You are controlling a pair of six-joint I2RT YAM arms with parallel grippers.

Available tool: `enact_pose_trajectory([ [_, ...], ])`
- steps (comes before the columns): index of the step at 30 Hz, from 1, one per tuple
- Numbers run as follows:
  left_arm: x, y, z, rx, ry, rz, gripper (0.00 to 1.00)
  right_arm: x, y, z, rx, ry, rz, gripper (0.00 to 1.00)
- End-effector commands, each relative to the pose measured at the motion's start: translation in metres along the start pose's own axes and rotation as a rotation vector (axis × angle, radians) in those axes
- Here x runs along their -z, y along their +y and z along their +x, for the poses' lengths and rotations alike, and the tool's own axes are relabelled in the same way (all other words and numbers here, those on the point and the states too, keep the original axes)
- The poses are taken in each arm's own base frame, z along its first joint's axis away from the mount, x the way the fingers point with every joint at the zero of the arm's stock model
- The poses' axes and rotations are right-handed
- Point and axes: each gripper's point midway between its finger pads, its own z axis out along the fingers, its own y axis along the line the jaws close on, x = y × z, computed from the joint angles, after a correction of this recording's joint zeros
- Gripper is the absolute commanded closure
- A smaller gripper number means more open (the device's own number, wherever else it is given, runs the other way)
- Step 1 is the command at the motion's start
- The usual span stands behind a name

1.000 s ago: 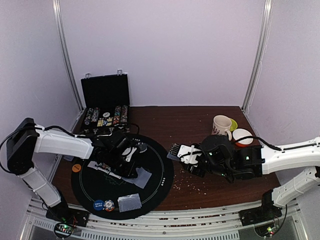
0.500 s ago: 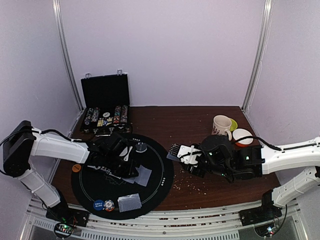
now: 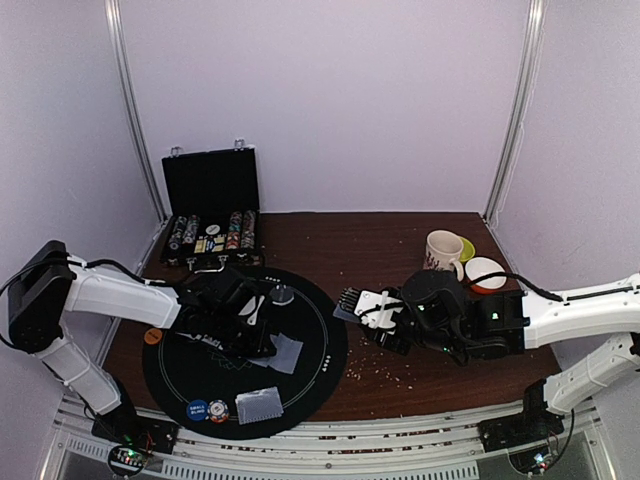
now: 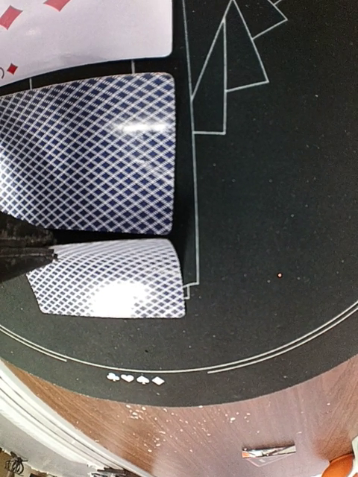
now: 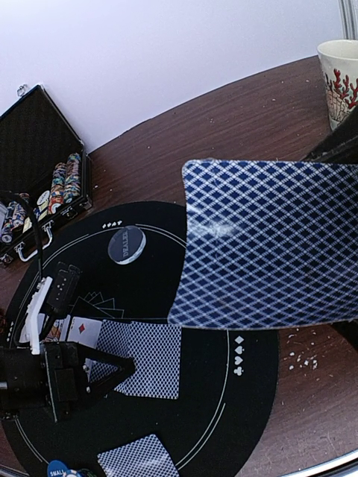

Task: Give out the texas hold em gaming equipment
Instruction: Adjust the poker card in the community card area, then place the face-down deck piles at the center of the board.

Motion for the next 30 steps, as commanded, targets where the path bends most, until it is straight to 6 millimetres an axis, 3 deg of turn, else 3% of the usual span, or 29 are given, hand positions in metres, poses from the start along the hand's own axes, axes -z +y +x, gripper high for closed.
enact_pose_trajectory([
  [1,-0.002,-0.001,0.000,-0.009,0.005,0.007,1.00,0.006,-0.003,-0.010,-0.009,-0.034,0.002,0.52],
  [4,-0.001,-0.003,-0.001,-0.015,0.011,0.007,0.96,0.006,-0.003,-0.009,-0.010,-0.031,0.002,0.52],
  [9,0.012,-0.005,-0.007,-0.021,-0.014,-0.014,0.69,0.006,-0.004,-0.009,-0.011,-0.030,0.005,0.52],
  [14,0.033,-0.010,-0.021,-0.044,-0.060,-0.042,0.61,0.007,-0.006,-0.014,-0.024,-0.038,0.012,0.52],
  [17,0.059,-0.023,-0.046,-0.099,-0.135,-0.064,0.57,0.005,-0.013,-0.015,-0.058,-0.013,0.041,0.52],
  [18,0.077,-0.034,-0.064,-0.129,-0.197,-0.067,0.54,0.005,-0.016,-0.016,-0.079,-0.001,0.053,0.52],
  [21,0.123,-0.041,-0.102,-0.209,-0.334,-0.130,0.37,0.003,-0.020,-0.010,-0.163,0.075,0.066,0.53],
  [23,0.153,-0.028,-0.130,-0.218,-0.419,-0.176,0.29,0.001,-0.016,-0.003,-0.227,0.131,0.058,0.53],
  [26,0.193,0.009,-0.165,-0.192,-0.510,-0.235,0.18,-0.001,-0.001,0.016,-0.299,0.223,0.013,0.53],
  [30,0.240,0.065,-0.199,-0.146,-0.608,-0.347,0.12,-0.007,0.018,0.047,-0.381,0.332,-0.001,0.54],
])
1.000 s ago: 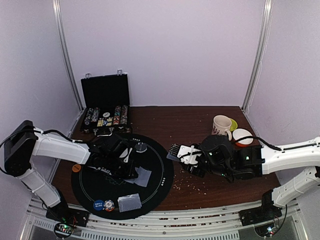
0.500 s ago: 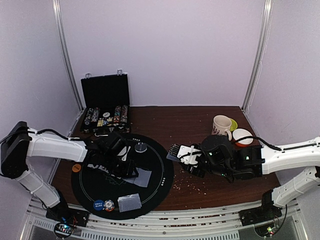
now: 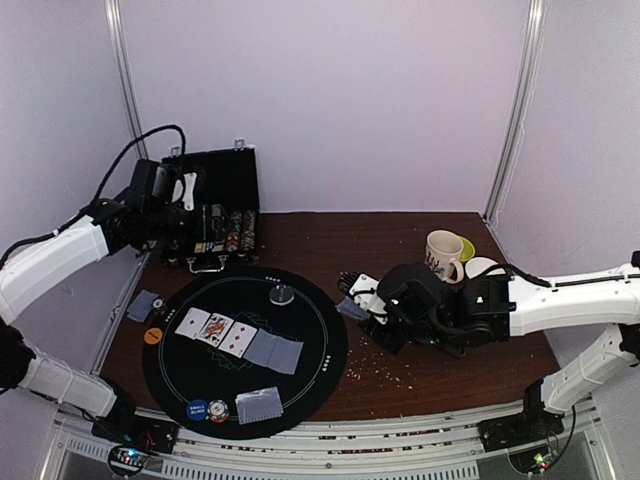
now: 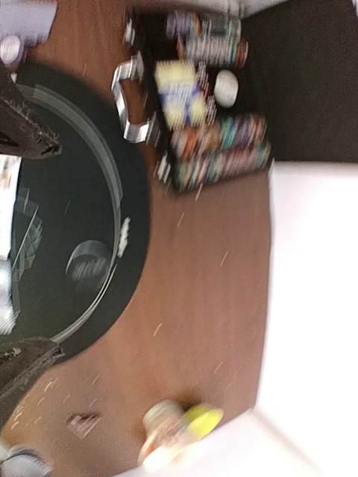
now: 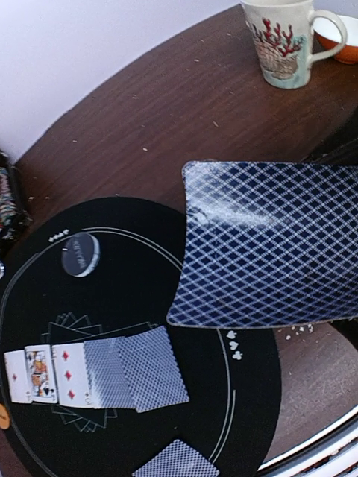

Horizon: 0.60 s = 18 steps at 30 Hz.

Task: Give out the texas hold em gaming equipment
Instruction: Place the face-down deck piles at the center of the board.

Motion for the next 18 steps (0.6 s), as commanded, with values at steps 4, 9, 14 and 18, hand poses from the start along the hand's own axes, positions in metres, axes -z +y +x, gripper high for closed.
enact_pose_trajectory([
  [4,0.016,0.109,-0.049,-0.063,-0.083,-0.268,0.09,-0.024,0.022,0.068,-0.200,0.252,0.007,0.55],
  [9,0.016,0.139,-0.058,-0.063,-0.124,-0.354,0.07,-0.044,0.035,0.092,-0.259,0.353,0.033,0.55],
  [14,0.013,0.149,-0.058,-0.079,-0.125,-0.373,0.07,-0.054,0.047,0.115,-0.290,0.416,0.022,0.55],
  [18,0.013,0.152,-0.058,-0.086,-0.131,-0.383,0.07,-0.054,0.051,0.126,-0.339,0.430,0.013,0.55],
])
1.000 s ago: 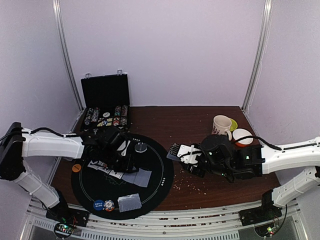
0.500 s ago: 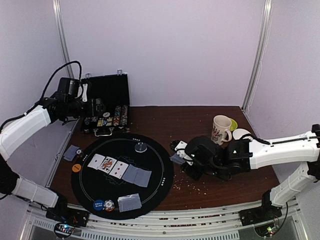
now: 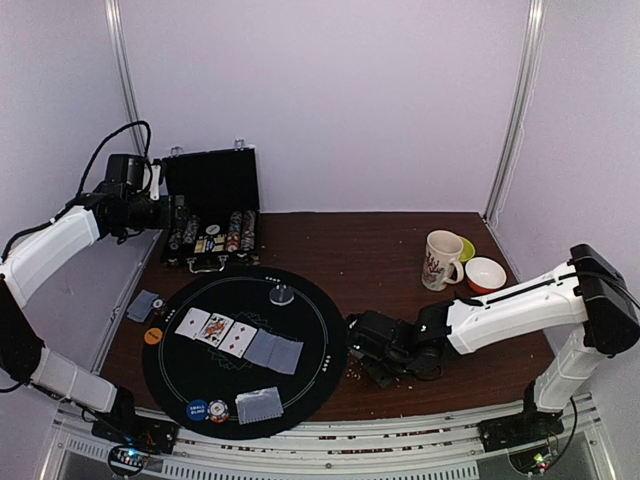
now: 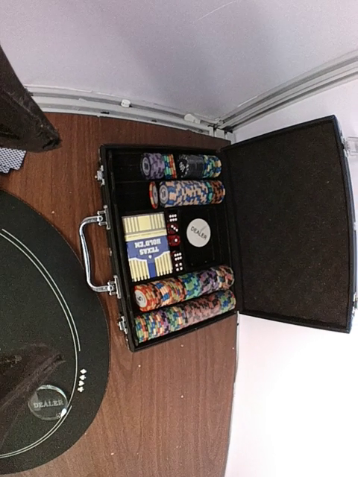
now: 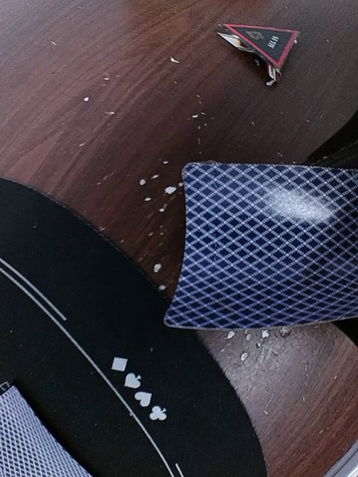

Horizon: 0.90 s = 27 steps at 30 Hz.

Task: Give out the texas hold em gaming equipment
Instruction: Place the face-down deck piles at the center of the board.

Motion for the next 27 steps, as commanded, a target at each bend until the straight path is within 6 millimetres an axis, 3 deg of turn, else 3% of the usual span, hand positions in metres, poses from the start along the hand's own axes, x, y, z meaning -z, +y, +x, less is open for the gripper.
enact_pose_trajectory([
  [1,-0.002,0.007,-0.010,-0.026,-0.054,-0.024,0.07,-0.004,0.002,0.016,-0.076,0.033,-0.018,0.55],
  [8,0.000,0.010,-0.012,-0.028,-0.065,-0.033,0.07,-0.017,0.003,0.034,-0.046,0.101,0.005,0.50],
  [12,0.002,0.012,-0.013,-0.026,-0.070,-0.040,0.07,-0.017,0.002,0.038,-0.042,0.112,0.004,0.40],
  [14,0.003,0.013,-0.013,-0.026,-0.072,-0.041,0.07,-0.016,0.002,0.040,-0.025,0.123,-0.001,0.30],
  [17,0.003,0.014,-0.015,-0.025,-0.075,-0.046,0.07,-0.010,0.000,0.039,0.002,0.136,0.005,0.01],
  [18,0.003,0.015,-0.015,-0.025,-0.075,-0.048,0.07,-0.008,-0.001,0.037,0.007,0.135,0.006,0.00],
  [24,0.005,0.021,-0.018,-0.020,-0.083,-0.072,0.07,0.023,0.000,0.004,0.072,0.073,-0.030,0.00],
  [27,0.006,0.023,-0.018,-0.018,-0.086,-0.080,0.07,0.054,0.002,-0.040,0.113,-0.042,-0.083,0.00],
])
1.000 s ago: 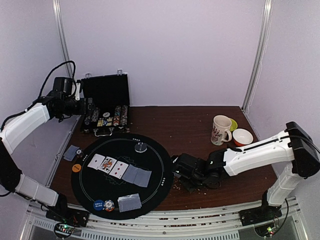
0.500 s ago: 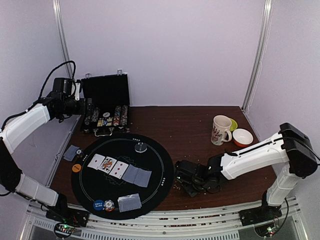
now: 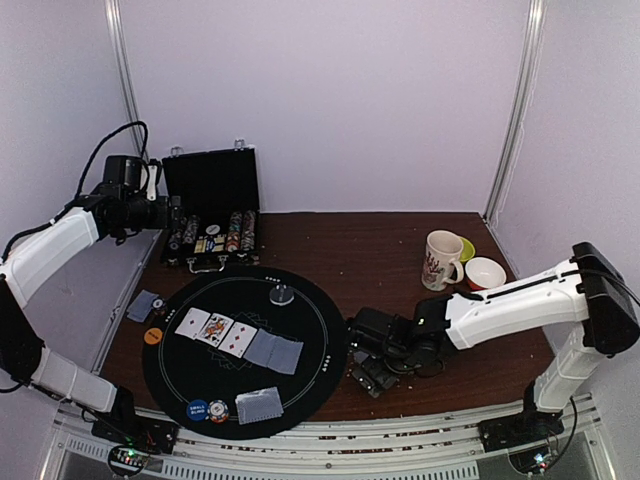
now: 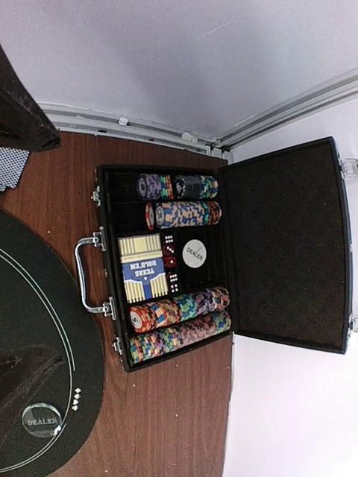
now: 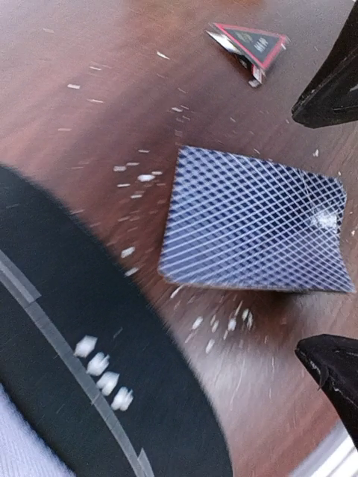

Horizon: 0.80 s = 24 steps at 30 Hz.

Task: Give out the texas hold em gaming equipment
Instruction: Place the face-down deck piles at the center of the board, then reset both arms

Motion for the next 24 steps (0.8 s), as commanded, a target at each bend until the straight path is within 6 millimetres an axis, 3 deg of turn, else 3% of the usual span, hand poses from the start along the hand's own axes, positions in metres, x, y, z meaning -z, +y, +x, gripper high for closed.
enact_pose_trajectory([
  [1,0.008,0.009,-0.017,0.004,-0.069,-0.031,0.07,0.063,-0.001,-0.062,0.081,-0.176,-0.079,0.00],
  [4,0.010,0.013,-0.020,0.014,-0.092,-0.047,0.07,0.101,-0.013,-0.110,0.057,-0.349,-0.129,0.00],
  [6,0.012,0.017,-0.022,0.028,-0.123,-0.063,0.07,0.127,-0.039,-0.142,-0.001,-0.503,-0.114,0.00],
  [9,0.018,0.025,-0.027,0.059,-0.195,-0.098,0.05,0.167,-0.110,-0.177,-0.175,-0.757,-0.026,0.00],
  [11,0.023,0.034,-0.029,0.080,-0.261,-0.142,0.02,0.203,-0.163,-0.187,-0.301,-0.959,0.038,0.00],
  [14,0.030,0.058,-0.021,0.124,-0.382,-0.267,0.02,0.228,-0.235,-0.167,-0.452,-1.143,0.183,0.00],
  [18,0.037,0.081,0.006,0.192,-0.521,-0.387,0.02,0.218,-0.317,-0.115,-0.619,-1.155,0.417,0.00],
  [20,0.034,0.091,0.032,0.230,-0.531,-0.440,0.02,0.208,-0.342,-0.085,-0.668,-1.125,0.534,0.00],
  [24,0.030,0.099,0.050,0.196,-0.554,-0.507,0.02,0.177,-0.367,-0.034,-0.724,-1.091,0.640,0.00],
])
